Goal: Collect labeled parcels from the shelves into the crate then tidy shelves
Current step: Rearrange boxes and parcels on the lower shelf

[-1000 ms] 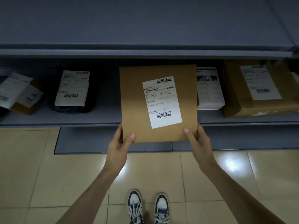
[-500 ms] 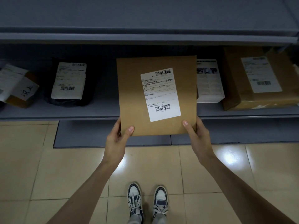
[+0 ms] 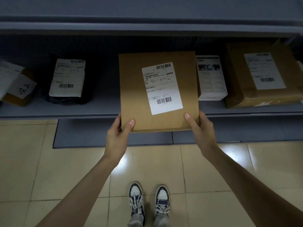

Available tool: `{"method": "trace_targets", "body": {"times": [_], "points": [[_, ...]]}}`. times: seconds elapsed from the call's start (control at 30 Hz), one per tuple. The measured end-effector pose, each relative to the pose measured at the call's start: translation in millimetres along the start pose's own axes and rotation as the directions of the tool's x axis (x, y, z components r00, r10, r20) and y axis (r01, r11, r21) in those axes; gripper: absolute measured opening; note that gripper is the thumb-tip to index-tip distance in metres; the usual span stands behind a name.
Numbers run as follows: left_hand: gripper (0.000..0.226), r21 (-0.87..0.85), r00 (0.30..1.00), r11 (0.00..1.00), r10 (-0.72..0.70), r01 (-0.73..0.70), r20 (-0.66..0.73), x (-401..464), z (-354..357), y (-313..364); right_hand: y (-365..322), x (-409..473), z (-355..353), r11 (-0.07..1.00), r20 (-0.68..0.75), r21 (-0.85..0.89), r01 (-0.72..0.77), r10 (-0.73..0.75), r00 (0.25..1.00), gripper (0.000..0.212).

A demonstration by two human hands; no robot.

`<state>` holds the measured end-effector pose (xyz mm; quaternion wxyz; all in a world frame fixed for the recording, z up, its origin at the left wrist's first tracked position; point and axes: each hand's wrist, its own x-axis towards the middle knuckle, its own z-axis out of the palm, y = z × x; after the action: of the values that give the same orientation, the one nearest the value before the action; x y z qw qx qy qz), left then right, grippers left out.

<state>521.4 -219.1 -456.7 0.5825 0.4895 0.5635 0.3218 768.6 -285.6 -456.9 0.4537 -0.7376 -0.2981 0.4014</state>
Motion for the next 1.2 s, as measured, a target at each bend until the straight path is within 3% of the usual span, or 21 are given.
{"method": "trace_targets", "body": {"times": [0.07, 0.17, 0.3, 0.47, 0.63, 0.77, 0.9, 0.97, 1.0, 1.07, 1.13, 1.2], "points": [[0.03, -0.005, 0.999, 1.0, -0.009, 0.009, -0.047, 7.8, 1.9, 7.7, -8.1, 9.6, 2.4, 0.999, -0.032, -0.051, -0.017, 0.015, 0.999, 0.016], [0.022, 0.015, 0.993, 0.999, -0.026, 0.028, -0.115, 25.3, 0.3, 18.1, -19.5, 25.5, 12.4, 0.996, -0.078, -0.077, -0.044, 0.038, 0.996, 0.026], [0.017, 0.052, 0.988, 0.997, -0.047, 0.055, -0.144, 48.7, -10.7, 26.8, -37.5, 47.7, 29.0, 0.991, -0.061, -0.116, -0.068, 0.061, 0.996, 0.026], [0.015, 0.091, 0.987, 0.994, -0.044, 0.059, -0.153, 74.5, -22.8, 34.8, -49.8, 69.9, 43.0, 0.993, -0.042, -0.096, -0.072, 0.068, 0.997, 0.043], [0.036, 0.063, 0.988, 0.995, -0.066, 0.075, -0.141, 97.3, -29.0, 48.8, -64.0, 94.7, 52.7, 0.98, -0.029, -0.178, -0.089, 0.085, 0.996, 0.054], [0.04, 0.078, 0.988, 0.993, -0.074, 0.085, -0.133, 102.4, -31.8, 48.4, -63.6, 96.7, 51.5, 0.97, -0.02, -0.234, -0.071, 0.068, 0.997, 0.053], [0.052, 0.241, 0.991, 0.965, -0.077, 0.102, -0.114, 104.2, -36.2, 56.9, -80.2, 95.0, 48.0, 0.862, 0.038, -0.501, -0.074, 0.108, 0.993, 0.061], [0.062, 0.479, 0.994, 0.875, -0.031, 0.075, -0.1, 105.4, -38.3, 67.2, -90.8, 92.1, 45.8, 0.703, 0.048, -0.711, -0.026, 0.086, 0.995, 0.066], [0.065, 0.63, 0.997, 0.776, 0.021, 0.034, -0.079, 104.9, -39.2, 74.7, -95.7, 89.5, 44.5, 0.617, 0.054, -0.787, 0.013, 0.046, 0.997, 0.066], [0.065, 0.875, 0.991, 0.476, 0.132, -0.09, 0.03, 100.4, -40.2, 93.8, -106.7, 81.8, 39.6, 0.467, 0.099, -0.878, 0.107, -0.043, 0.994, 0.06], [0.062, 0.953, 0.962, 0.201, 0.199, -0.225, 0.185, 94.4, -38.7, 111.6, -118.0, 74.6, 30.4, 0.306, 0.165, -0.93, 0.203, -0.147, 0.975, 0.054], [0.059, 0.948, 0.935, 0.073, 0.206, -0.31, 0.29, 87.0, -29.0, 124.3, -126.7, 69.8, 17.7, 0.188, 0.22, -0.944, 0.269, -0.246, 0.944, 0.048]]}}
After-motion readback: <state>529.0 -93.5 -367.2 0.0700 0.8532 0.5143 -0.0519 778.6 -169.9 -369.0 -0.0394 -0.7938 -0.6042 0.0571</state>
